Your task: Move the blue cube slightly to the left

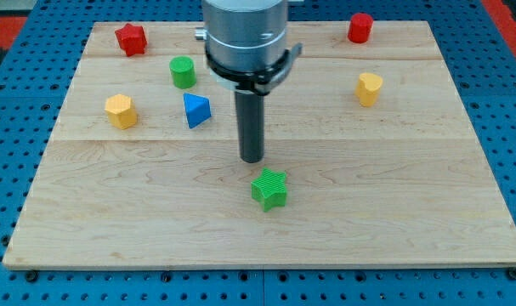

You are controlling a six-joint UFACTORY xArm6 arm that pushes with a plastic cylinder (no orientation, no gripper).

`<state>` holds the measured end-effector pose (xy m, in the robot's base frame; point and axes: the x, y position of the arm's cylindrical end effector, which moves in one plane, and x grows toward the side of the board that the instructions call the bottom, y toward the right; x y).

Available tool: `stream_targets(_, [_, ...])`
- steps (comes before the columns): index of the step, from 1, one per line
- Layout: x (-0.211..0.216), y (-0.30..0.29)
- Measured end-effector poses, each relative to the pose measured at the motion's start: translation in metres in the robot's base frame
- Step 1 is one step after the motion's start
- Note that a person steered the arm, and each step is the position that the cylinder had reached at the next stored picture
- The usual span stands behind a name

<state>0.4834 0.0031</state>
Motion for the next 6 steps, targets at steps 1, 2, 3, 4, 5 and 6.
stream_targets(1, [0.046,0.017])
stream_targets(2, [0.027,-0.011])
stream_targets(3, [-0.043,0.001])
stream_targets(4, [-0.125,0.010])
stream_targets(5, [-0.161,0.002])
stream_targets(6, [-0.207,-0.008])
